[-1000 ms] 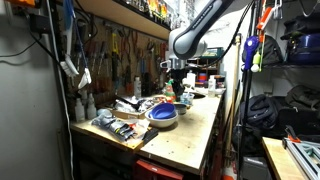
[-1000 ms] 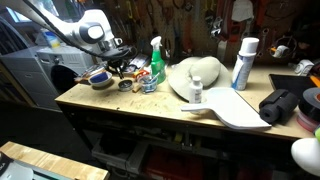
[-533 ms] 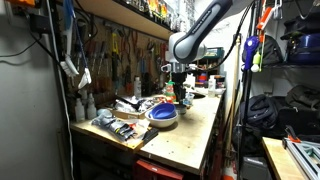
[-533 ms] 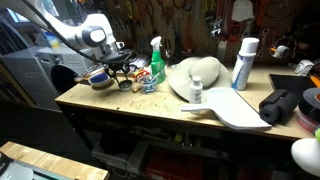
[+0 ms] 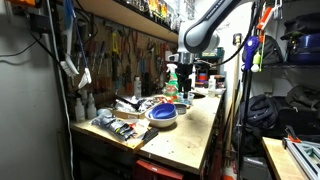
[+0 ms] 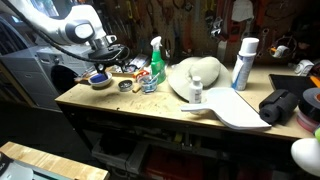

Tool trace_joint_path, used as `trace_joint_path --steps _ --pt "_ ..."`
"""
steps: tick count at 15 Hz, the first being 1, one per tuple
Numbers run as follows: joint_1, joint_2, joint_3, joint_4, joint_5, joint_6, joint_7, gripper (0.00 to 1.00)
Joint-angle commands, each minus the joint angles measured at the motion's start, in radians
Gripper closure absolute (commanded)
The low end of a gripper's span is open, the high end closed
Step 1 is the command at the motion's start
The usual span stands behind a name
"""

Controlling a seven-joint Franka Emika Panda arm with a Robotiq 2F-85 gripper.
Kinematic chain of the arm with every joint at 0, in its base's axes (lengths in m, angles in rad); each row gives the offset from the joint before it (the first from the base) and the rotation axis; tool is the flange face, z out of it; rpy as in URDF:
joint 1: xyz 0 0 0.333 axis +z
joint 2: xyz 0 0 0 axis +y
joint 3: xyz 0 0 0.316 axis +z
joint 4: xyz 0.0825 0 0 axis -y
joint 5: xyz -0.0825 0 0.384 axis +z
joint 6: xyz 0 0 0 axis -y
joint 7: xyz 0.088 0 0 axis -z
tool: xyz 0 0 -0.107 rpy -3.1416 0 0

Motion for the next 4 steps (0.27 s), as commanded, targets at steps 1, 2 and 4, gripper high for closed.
trace_joint_path --steps 1,2,4 --pt "0.018 -0.244 -0.014 -0.25 0.153 0.16 -0.083 0.0" --pt "0.038 -0.301 -0.027 -0.308 0.206 0.204 -0.104 0.0" --pt "0.04 -0.195 -0.034 -0.193 0.128 0.145 -0.058 0.0"
